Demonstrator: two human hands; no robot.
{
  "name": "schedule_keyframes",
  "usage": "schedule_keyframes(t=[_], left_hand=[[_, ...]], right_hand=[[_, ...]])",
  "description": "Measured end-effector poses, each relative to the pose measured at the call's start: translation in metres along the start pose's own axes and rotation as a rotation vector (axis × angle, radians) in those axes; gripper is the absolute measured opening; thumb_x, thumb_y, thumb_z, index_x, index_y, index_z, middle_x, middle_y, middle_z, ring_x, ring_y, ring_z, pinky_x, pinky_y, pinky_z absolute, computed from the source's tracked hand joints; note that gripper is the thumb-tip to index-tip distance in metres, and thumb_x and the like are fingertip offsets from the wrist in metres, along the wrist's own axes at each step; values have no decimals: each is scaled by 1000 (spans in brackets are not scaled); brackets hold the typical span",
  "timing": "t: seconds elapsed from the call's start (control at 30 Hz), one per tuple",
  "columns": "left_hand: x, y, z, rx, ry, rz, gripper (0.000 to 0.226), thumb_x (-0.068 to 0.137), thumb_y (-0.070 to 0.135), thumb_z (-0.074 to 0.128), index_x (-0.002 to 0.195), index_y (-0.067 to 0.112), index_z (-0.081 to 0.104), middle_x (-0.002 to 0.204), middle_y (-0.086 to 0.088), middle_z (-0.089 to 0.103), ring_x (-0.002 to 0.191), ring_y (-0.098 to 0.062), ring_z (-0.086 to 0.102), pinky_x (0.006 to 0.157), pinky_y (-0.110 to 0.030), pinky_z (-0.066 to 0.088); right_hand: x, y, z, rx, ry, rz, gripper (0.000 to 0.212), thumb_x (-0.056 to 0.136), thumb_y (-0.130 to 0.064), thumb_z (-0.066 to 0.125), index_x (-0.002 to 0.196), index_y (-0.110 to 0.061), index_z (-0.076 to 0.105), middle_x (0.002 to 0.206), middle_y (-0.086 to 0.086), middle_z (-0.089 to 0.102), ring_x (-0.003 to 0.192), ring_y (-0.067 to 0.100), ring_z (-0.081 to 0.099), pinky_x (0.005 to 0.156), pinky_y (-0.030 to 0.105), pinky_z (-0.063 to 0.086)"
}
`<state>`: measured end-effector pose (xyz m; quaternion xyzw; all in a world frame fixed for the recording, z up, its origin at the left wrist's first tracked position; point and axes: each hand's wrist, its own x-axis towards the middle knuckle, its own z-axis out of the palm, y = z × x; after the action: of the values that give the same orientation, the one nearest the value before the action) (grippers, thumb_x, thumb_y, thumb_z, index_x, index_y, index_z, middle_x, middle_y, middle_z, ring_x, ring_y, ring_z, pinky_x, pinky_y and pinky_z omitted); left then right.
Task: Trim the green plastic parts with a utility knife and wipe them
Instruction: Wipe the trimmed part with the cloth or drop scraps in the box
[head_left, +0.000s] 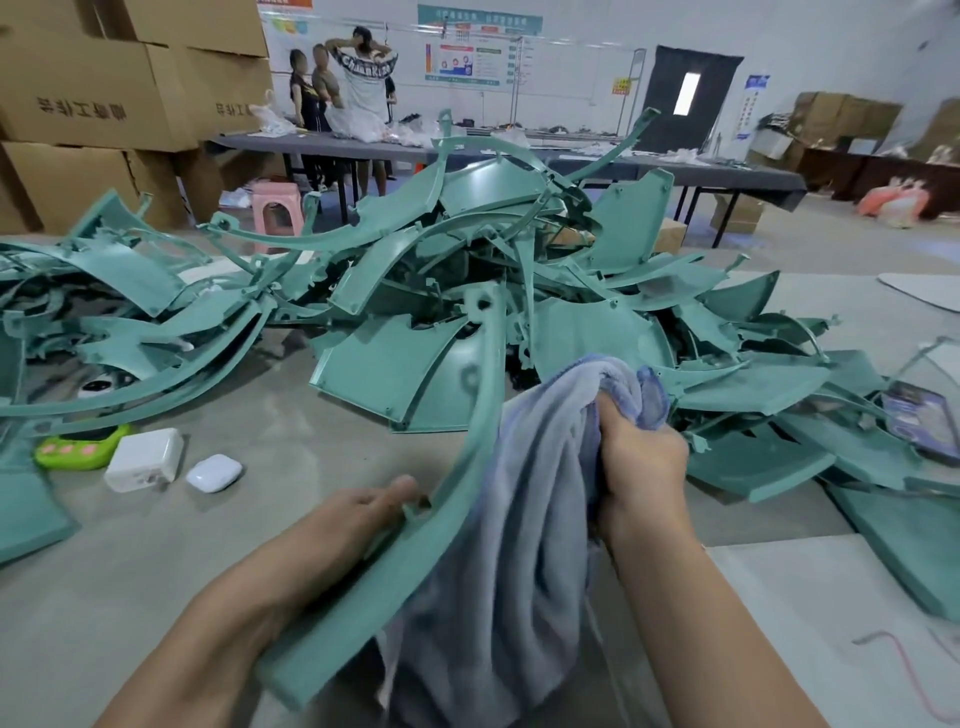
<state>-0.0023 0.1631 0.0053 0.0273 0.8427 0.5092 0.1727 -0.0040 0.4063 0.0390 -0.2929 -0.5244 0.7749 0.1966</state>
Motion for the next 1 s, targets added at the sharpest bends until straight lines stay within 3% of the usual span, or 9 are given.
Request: schedule_keyframes(t=[0.07,0.2,0.3,0.4,0.53,0.7,0.83,0.9,1.0], left_hand=[[1,-2,-6,-128,139,23,28,90,67,50,80,59,75,77,25,74,67,8,69,58,-10,50],[8,-14,-14,-365,460,10,39,87,63,65,82,29,82,79,1,79,75,-17,77,69,-32,54],[14,-18,-18,-342,876,-41,64,81,71,65,65,10,69,69,6,64,73,-29,64,70,-39,46],[11,-20,-29,-247,1096,-71,67,78,80,54,56,18,56,67,8,54,67,-30,49,69,-39,38],[10,-27,-47,-181,1266,-49,84,78,87,44,58,6,42,51,-8,43,52,-34,39,52,-36,27],[6,-19,-43,-441,1189,78,76,78,83,53,62,9,50,55,-4,43,58,-28,38,56,-39,30],[5,0,-16,-671,891,141,24,84,62,68,60,59,68,60,22,70,56,1,68,62,-28,45],[9,-3,-7,-665,787,126,23,81,64,68,68,47,76,65,12,74,58,-5,70,61,-30,51],[10,-3,3,-707,659,132,35,85,60,67,80,29,81,78,-1,79,70,-18,76,67,-36,59]], right_hand=[[6,0,-2,-287,50,-234,15,85,-24,81,96,-19,72,95,4,76,84,25,72,69,31,57],[0,4,-2,-740,-36,-638,81,85,8,61,152,-35,44,130,-14,51,118,6,46,101,25,39],[-8,3,4,-968,-296,-984,66,69,10,49,120,-23,76,134,-2,63,129,23,50,109,32,35],[-17,9,10,-1295,-647,-804,50,75,-3,45,97,-29,81,111,1,73,118,30,54,102,33,40],[-16,18,12,-1438,-413,-749,35,89,-7,52,97,-27,80,108,-1,73,124,23,45,101,26,29],[-20,17,7,-1082,-279,-948,46,79,-6,42,102,-19,79,104,-1,75,116,21,55,101,23,35],[-47,17,14,-585,-506,-834,39,91,-27,46,119,-31,73,110,-20,74,108,2,66,96,17,48],[-54,23,22,-494,-656,-577,40,90,-38,53,127,-36,67,95,-14,75,91,5,70,85,19,53],[-47,33,26,-682,-622,-579,41,89,-26,63,127,-41,64,93,-24,70,83,-3,66,72,9,48]])
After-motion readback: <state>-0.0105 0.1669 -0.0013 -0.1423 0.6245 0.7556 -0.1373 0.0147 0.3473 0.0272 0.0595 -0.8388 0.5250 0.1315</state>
